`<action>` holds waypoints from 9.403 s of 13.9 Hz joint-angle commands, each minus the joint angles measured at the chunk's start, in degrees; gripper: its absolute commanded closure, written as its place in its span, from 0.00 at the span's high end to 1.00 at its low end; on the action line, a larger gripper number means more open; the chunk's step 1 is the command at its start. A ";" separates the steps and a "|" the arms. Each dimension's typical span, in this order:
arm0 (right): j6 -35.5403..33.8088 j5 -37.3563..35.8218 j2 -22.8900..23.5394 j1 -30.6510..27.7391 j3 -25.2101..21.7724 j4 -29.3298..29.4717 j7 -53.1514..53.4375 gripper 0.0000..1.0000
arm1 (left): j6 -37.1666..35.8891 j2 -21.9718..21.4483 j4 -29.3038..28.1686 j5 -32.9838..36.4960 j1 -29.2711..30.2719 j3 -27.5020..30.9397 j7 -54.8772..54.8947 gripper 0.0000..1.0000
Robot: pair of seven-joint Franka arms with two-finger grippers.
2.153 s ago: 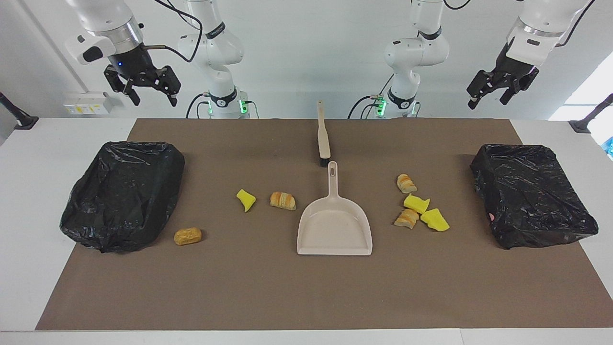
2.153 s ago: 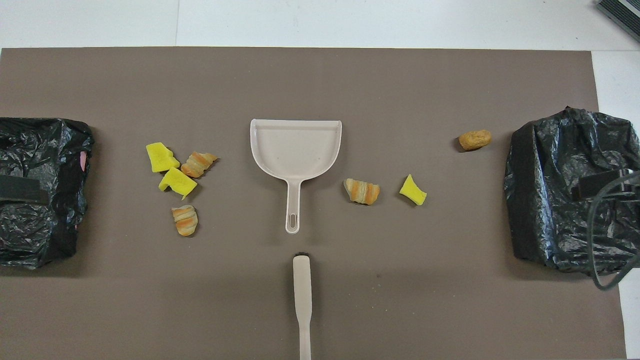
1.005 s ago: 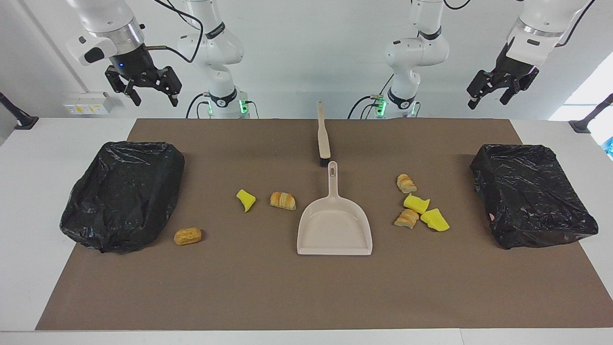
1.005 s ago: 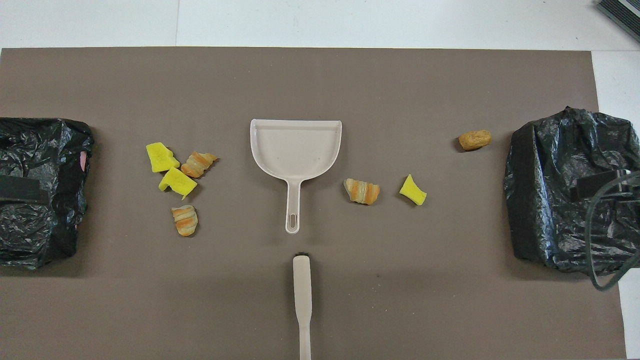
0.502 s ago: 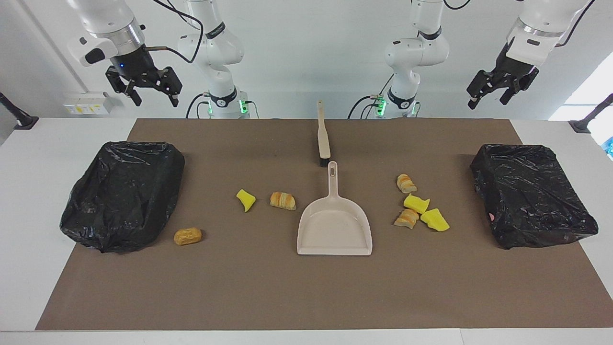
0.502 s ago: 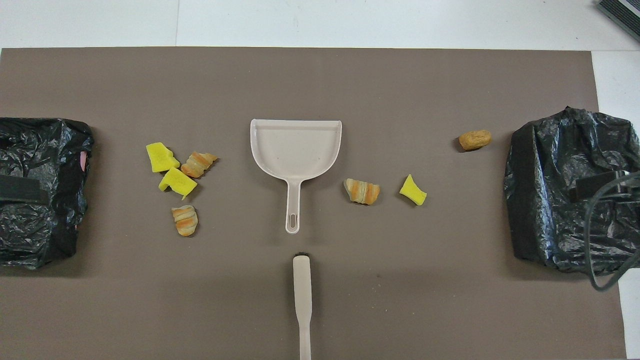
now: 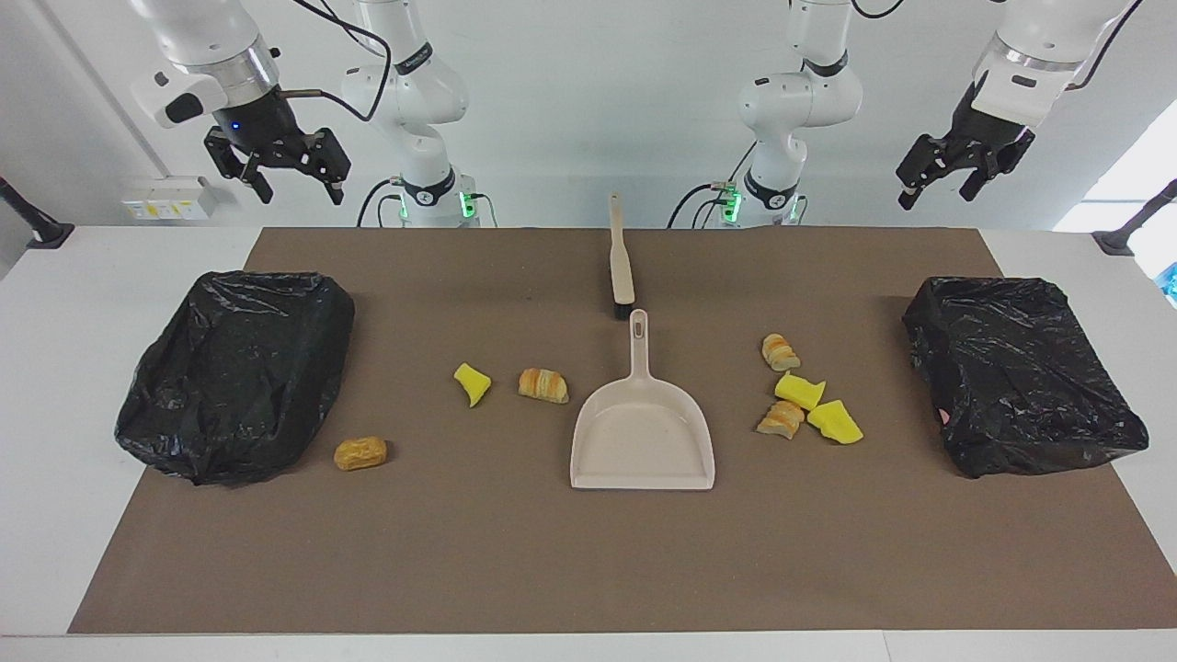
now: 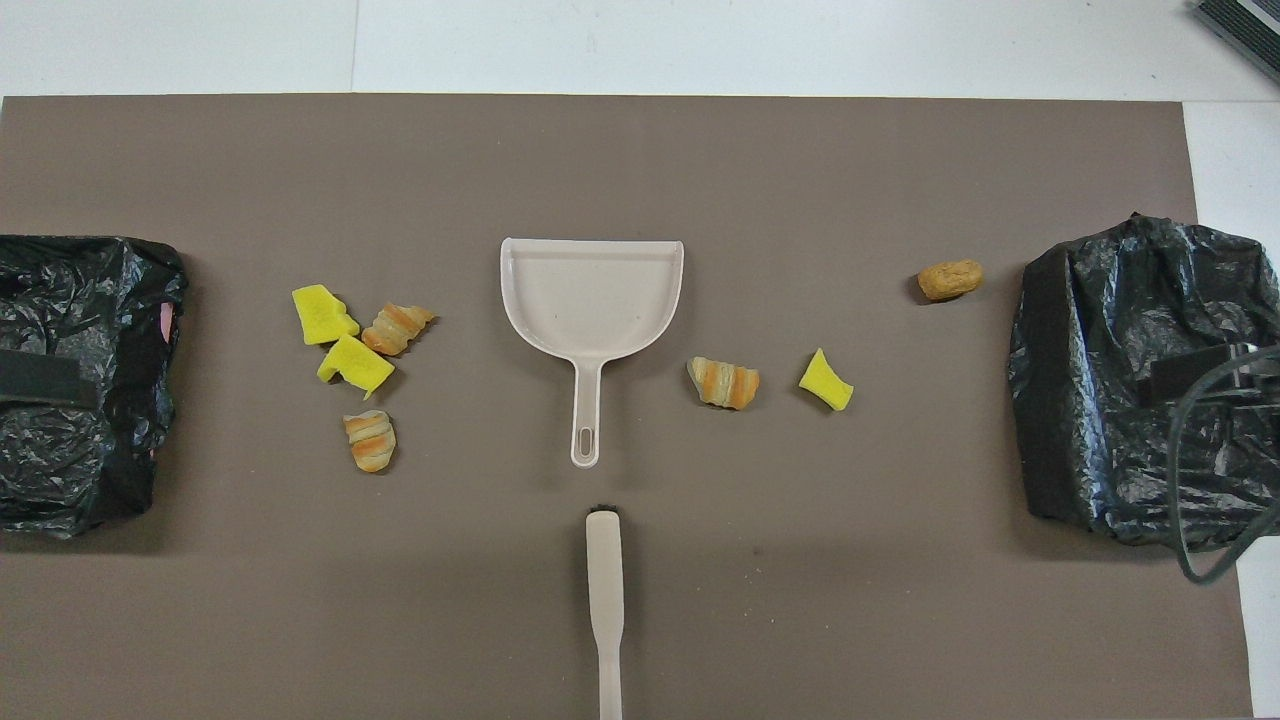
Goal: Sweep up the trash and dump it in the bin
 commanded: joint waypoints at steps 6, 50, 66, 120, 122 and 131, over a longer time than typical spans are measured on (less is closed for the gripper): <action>0.12 0.42 -1.85 -0.18 0.28 -2.01 1.03 1.00 | -0.76 0.41 1.02 -0.30 0.15 0.10 0.09 1.00; 39.85 -6.61 37.70 35.33 5.20 5.81 44.54 1.00 | -0.76 0.41 1.02 -0.30 0.14 0.10 0.09 1.00; 37.74 -3.53 34.80 35.33 7.13 0.80 44.27 0.00 | 1.17 -2.14 -5.30 -0.57 -0.99 -0.25 1.67 1.00; 21.30 -16.63 20.55 21.52 7.31 -9.05 -53.90 0.00 | 22.41 -1.72 -31.32 -1.27 -1.11 0.54 0.36 0.00; 22.44 -16.63 21.35 23.45 7.31 -8.78 -53.12 0.00 | 26.63 2.84 -30.45 -0.14 2.07 0.54 8.77 0.00; 24.12 -16.98 23.28 25.39 7.31 -8.87 -50.12 0.00 | 38.16 12.70 -31.32 3.12 -7.21 0.28 -5.67 0.00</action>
